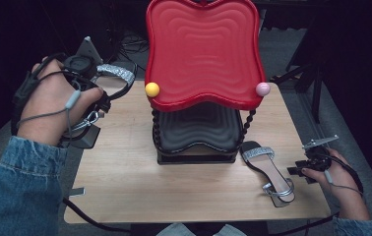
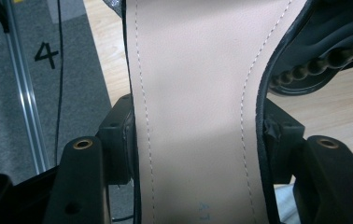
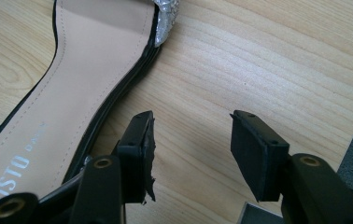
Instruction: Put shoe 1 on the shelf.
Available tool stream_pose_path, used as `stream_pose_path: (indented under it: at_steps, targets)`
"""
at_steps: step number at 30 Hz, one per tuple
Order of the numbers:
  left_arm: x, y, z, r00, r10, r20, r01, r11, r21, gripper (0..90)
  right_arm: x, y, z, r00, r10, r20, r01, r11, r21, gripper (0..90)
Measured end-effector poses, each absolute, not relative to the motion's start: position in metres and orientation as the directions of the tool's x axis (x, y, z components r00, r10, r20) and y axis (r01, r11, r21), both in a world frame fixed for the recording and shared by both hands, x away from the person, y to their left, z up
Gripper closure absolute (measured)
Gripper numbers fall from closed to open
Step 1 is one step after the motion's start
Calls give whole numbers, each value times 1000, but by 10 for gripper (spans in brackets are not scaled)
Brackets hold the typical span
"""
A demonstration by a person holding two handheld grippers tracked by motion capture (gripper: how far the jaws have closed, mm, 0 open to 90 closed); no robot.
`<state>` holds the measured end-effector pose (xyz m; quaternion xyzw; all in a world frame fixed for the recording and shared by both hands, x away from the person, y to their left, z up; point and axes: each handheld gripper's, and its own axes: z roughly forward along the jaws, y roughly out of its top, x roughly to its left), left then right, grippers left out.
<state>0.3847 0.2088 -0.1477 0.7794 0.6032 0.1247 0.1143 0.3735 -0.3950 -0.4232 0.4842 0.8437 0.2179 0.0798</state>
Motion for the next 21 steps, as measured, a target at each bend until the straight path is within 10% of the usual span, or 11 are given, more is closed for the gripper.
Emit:
stream_pose_path:
  at_steps: [21]
  targets:
    - [379,182,-92,244,965,94,873,-261,411,419,357,-401,-426,-494,867,65,792,418,445,514]
